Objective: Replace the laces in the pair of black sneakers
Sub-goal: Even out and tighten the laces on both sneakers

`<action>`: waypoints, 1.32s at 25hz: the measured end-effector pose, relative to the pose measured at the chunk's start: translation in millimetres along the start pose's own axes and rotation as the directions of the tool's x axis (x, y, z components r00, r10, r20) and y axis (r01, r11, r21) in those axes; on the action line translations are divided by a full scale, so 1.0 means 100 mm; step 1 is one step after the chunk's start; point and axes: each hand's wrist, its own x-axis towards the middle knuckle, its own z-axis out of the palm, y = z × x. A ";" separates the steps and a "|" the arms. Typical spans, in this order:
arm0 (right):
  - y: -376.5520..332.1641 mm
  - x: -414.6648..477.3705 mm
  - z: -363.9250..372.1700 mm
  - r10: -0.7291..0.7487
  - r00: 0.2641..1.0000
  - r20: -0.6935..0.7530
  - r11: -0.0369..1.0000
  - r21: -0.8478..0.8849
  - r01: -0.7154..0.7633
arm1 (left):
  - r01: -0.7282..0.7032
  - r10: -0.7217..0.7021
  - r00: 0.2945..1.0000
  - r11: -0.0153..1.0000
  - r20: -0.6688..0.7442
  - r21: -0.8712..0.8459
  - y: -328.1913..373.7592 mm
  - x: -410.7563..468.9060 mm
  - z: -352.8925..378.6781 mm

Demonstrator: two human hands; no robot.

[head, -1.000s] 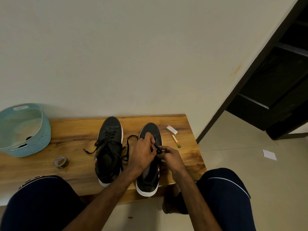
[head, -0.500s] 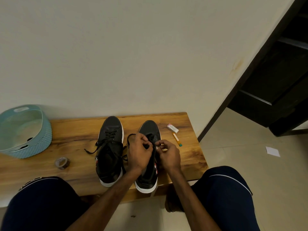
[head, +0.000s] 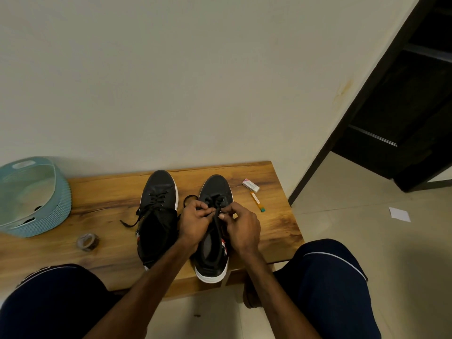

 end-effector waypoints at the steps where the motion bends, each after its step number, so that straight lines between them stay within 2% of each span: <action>1: 0.02 0.01 0.00 0.012 1.000 0.000 0.999 0.041 -0.012 | -0.011 0.011 1.000 1.000 0.003 0.008 0.01 -0.01 0.00; 4: 0.04 0.04 -0.01 -0.014 1.000 -0.008 0.999 0.043 0.014 | -0.092 0.092 0.996 0.992 0.002 0.089 -0.01 0.00 0.01; 6: 0.02 0.07 0.00 -0.100 0.995 -0.010 0.990 -0.100 0.099 | -0.158 0.161 0.987 0.974 -0.006 0.165 -0.01 0.01 -0.01; 9: 0.02 0.12 0.00 -0.228 0.969 0.091 0.921 -0.302 0.245 | -0.192 0.196 0.981 0.963 -0.004 0.189 0.04 0.02 -0.01; 13: 0.06 0.18 -0.07 -0.356 0.902 0.244 0.868 -0.271 0.416 | -0.173 0.165 0.985 0.967 0.057 0.189 0.10 0.00 -0.05; 15: 0.05 0.22 -0.10 -0.400 0.876 0.269 0.848 -0.253 0.465 | -0.151 0.138 0.986 0.976 0.092 0.158 0.11 -0.01 -0.09; 20: 0.02 0.29 -0.11 -0.384 0.862 0.331 0.839 -0.264 0.476 | -0.073 0.061 0.986 0.995 0.152 0.072 0.19 -0.05 -0.10; 22: 0.02 0.29 -0.10 -0.386 0.857 0.340 0.837 -0.262 0.481 | -0.166 0.143 0.979 0.974 0.148 0.153 0.19 -0.06 -0.10; 25: 0.01 0.28 -0.10 -0.390 0.846 0.362 0.831 -0.258 0.493 | -0.361 0.329 0.932 0.834 0.148 0.417 0.22 -0.11 -0.11; 27: 0.02 0.27 -0.10 -0.395 0.840 0.371 0.834 -0.239 0.498 | -0.407 0.378 0.912 0.791 0.157 0.457 0.24 -0.15 -0.10; 30: 0.06 0.24 -0.08 -0.389 0.850 0.354 0.857 -0.200 0.475 | -0.369 0.343 0.928 0.804 0.143 0.466 0.21 -0.13 -0.10; 33: 0.17 0.17 -0.07 -0.324 0.902 0.287 0.945 0.054 0.323 | -0.253 0.233 0.967 0.892 0.099 0.375 0.16 -0.05 -0.11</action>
